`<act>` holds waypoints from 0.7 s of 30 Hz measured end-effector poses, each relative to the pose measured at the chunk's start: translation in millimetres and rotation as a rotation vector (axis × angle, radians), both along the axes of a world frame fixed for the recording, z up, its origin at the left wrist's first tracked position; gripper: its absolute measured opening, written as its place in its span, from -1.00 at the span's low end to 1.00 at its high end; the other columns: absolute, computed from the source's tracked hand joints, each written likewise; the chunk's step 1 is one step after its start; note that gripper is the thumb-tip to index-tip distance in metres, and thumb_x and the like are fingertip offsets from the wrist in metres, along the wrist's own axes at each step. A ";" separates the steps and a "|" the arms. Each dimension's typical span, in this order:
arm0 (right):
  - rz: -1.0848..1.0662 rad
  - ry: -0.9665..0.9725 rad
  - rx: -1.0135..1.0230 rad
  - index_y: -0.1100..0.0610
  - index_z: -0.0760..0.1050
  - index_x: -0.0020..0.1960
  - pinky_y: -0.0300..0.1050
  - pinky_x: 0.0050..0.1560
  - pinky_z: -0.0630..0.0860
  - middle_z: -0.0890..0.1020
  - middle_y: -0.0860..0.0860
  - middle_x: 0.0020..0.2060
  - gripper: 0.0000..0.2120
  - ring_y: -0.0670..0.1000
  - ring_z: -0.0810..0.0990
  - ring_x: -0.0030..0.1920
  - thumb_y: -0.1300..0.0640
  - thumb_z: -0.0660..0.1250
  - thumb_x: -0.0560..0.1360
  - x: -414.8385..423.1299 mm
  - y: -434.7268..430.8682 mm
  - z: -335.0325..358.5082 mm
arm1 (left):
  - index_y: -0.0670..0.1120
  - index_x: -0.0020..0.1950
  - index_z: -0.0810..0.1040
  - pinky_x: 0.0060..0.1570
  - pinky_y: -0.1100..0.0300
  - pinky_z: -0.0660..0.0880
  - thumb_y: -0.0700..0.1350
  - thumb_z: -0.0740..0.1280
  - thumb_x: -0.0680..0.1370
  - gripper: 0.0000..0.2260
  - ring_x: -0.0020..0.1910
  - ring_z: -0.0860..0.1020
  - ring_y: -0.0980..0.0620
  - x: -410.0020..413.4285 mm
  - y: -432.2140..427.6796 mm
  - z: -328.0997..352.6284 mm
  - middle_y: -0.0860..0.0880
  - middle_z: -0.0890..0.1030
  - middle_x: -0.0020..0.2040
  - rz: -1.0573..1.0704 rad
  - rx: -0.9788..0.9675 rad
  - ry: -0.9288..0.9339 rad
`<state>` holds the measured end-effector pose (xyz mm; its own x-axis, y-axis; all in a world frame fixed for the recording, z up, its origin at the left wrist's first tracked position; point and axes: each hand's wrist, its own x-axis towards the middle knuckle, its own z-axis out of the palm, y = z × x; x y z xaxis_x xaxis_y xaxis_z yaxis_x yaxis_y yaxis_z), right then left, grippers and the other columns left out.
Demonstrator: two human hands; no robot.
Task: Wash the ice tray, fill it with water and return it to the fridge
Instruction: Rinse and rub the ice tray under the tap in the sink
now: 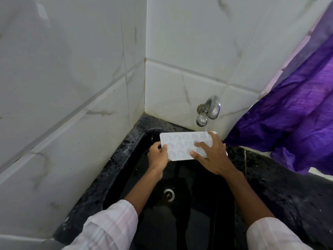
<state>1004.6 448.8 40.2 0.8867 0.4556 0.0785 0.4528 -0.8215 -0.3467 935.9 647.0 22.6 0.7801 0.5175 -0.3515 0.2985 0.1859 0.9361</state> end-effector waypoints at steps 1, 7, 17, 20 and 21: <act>-0.002 0.024 -0.019 -0.19 0.43 0.29 0.28 0.46 -0.05 0.02 0.07 0.52 -0.43 0.07 -0.10 0.53 -0.46 0.09 0.43 0.5 -0.1 -0.1 | -0.07 0.14 0.53 -0.02 -0.08 0.67 -0.15 0.21 0.66 -0.87 -0.01 0.66 -0.05 -0.4 -0.3 0.4 -0.09 0.65 0.04 0.003 0.004 0.001; -0.037 0.145 -0.031 -0.19 0.42 0.34 0.25 0.52 -0.05 -0.04 0.06 0.55 -0.38 0.04 -0.17 0.54 -0.47 0.08 0.41 0.9 0.8 7.0 | -0.06 0.15 0.52 0.00 -0.08 0.66 -0.15 0.22 0.66 -0.88 -0.01 0.65 -0.04 -1.4 -0.4 1.6 0.00 0.63 -0.03 0.012 0.009 -0.007; -0.041 0.213 -0.027 -0.20 0.47 0.28 0.26 0.52 -0.06 -0.04 0.01 0.55 -0.43 0.07 -0.13 0.55 -0.47 0.13 0.41 0.8 0.3 10.1 | -0.08 0.20 0.53 0.01 -0.04 0.66 -0.15 0.21 0.67 -0.84 -0.02 0.64 0.01 -4.9 -3.2 2.0 0.00 0.61 -0.03 0.027 0.003 0.000; -0.036 0.213 -0.022 -0.22 0.44 0.31 0.31 0.50 -0.02 -0.05 0.04 0.56 -0.36 0.08 -0.14 0.55 -0.52 0.07 0.37 0.0 -0.8 9.1 | -0.08 0.23 0.52 0.03 -0.04 0.65 -0.15 0.21 0.67 -0.83 0.00 0.64 -0.01 -6.5 -4.4 2.7 -0.02 0.62 0.01 0.028 0.018 -0.005; -0.038 0.204 -0.024 -0.23 0.43 0.32 0.31 0.50 -0.02 -0.05 0.05 0.56 -0.33 0.08 -0.15 0.55 -0.54 0.04 0.36 0.2 -0.4 8.6 | -0.07 0.22 0.51 0.03 -0.04 0.65 -0.15 0.20 0.67 -0.83 0.01 0.64 -0.02 -7.1 -5.1 3.3 0.00 0.61 -0.01 0.032 0.023 -0.007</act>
<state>1004.7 448.4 48.8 0.8999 0.4206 -0.1152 0.3432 -0.8459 -0.4082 928.8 641.9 25.9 0.7654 0.5502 -0.3337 0.2857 0.1741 0.9424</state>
